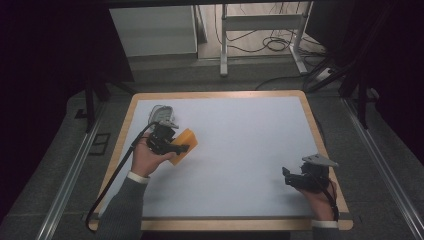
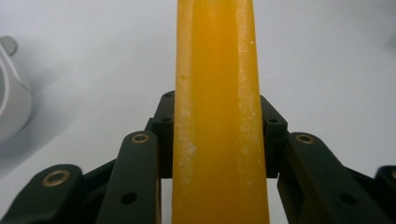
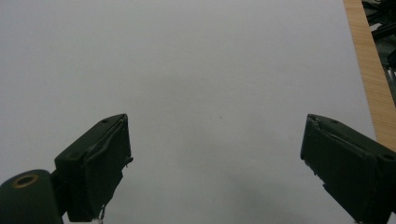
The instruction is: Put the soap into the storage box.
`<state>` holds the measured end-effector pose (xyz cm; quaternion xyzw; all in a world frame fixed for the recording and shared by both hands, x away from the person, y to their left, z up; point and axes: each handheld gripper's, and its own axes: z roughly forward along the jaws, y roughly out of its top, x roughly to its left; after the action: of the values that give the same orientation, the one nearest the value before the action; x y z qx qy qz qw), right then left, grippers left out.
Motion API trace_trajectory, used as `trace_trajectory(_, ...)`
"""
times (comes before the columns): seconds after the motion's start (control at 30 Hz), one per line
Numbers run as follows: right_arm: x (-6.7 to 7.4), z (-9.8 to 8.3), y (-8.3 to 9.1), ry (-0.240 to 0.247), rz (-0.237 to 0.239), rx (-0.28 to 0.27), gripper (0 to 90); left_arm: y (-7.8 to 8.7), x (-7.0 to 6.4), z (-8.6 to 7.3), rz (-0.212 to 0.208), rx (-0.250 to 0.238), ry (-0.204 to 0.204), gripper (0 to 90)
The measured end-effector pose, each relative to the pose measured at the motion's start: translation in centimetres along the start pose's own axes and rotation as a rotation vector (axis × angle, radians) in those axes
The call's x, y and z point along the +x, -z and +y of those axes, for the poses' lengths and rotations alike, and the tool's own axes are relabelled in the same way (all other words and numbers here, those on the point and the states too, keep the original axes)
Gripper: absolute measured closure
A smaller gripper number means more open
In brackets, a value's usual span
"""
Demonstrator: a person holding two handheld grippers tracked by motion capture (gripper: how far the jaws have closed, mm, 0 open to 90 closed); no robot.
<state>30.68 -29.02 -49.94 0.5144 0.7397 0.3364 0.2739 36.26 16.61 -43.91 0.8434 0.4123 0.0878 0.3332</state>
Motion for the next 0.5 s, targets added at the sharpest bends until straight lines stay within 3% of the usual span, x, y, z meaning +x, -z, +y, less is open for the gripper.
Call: trace_trajectory(0.5, -0.1, 0.0, 0.0, -0.001, -0.003, -0.001, 8.7, 0.6, 1.6, 0.4, 0.026, -0.011, 0.023, 61.0)
